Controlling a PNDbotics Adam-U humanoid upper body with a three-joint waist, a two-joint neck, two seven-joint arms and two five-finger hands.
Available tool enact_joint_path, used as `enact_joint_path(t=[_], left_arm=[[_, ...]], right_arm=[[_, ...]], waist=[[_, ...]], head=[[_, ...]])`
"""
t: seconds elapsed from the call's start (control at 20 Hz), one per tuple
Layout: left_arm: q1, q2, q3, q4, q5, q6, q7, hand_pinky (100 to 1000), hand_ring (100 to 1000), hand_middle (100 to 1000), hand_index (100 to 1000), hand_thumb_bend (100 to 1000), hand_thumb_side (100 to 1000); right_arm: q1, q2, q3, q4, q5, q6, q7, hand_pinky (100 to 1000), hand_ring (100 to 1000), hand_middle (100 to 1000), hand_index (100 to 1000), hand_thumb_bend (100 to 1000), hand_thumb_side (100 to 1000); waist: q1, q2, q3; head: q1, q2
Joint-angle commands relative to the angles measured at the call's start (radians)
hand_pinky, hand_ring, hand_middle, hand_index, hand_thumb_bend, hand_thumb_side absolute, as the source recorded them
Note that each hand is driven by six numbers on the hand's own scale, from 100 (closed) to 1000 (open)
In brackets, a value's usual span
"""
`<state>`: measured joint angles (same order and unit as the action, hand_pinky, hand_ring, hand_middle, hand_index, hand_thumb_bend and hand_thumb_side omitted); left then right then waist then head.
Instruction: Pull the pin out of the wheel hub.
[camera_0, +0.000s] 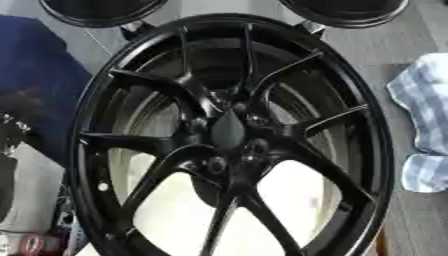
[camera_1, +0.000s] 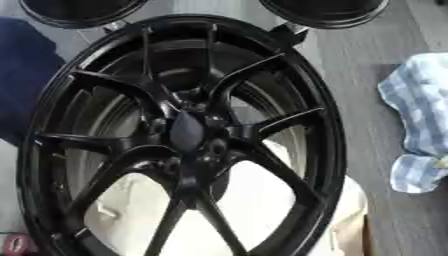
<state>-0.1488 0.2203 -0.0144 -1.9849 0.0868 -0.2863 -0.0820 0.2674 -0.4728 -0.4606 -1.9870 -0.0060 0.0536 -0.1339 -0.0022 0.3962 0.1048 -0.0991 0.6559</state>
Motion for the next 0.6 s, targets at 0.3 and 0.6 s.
enact_joint_path(t=[0.3, 0.6], left_arm=[[0.001, 0.009, 0.007, -0.015, 0.011, 0.002, -0.005, 807, 913, 680, 800, 100, 700], [0.000, 0.012, 0.006, -0.015, 0.016, 0.008, -0.008, 807, 913, 679, 800, 100, 701]], right_arm=[[-0.004, 0.015, -0.009, -0.013, -0.011, -0.001, -0.004, 896, 892, 951, 812, 410, 473], [-0.021, 0.009, 0.007, -0.013, -0.101, -0.102, -0.051, 832, 752, 764, 676, 322, 407]], waist=[[-0.001, -0.030, -0.007], [-0.006, -0.034, -0.011]], head=[[0.009, -0.016], [0.010, -0.015]])
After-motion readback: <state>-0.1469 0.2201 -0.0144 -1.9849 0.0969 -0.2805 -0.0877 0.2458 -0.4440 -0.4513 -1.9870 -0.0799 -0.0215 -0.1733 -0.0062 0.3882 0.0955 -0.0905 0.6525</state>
